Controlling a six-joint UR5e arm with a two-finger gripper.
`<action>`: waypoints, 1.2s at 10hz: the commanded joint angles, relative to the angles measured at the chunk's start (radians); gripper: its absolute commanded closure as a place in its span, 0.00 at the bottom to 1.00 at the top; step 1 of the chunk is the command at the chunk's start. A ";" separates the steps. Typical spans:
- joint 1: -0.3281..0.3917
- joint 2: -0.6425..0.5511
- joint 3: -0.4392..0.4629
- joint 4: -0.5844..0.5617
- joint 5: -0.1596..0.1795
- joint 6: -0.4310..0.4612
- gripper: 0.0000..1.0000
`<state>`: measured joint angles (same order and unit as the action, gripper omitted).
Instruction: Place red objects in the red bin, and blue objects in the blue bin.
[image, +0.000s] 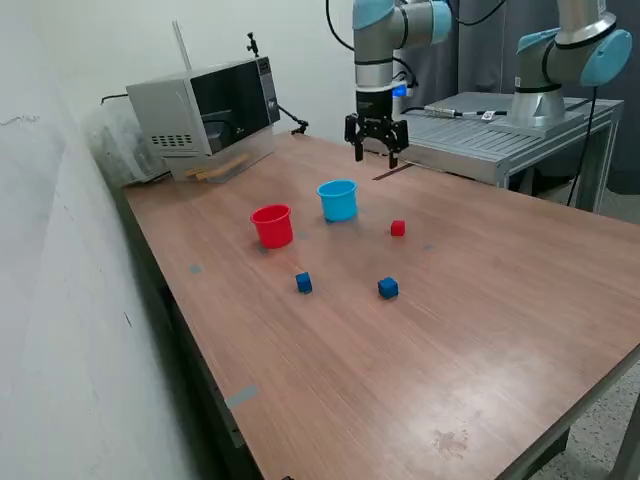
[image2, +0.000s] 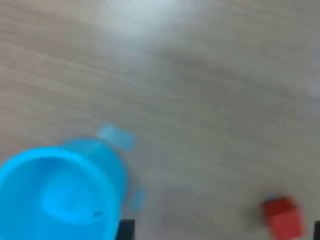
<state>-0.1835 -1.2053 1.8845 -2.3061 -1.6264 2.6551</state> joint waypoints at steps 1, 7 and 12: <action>0.178 -0.020 0.111 -0.053 0.011 -0.177 0.00; 0.265 0.116 0.099 -0.104 0.068 -0.280 0.00; 0.243 0.167 -0.008 -0.108 0.083 -0.383 0.00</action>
<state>0.0707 -1.0567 1.9154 -2.4104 -1.5452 2.3208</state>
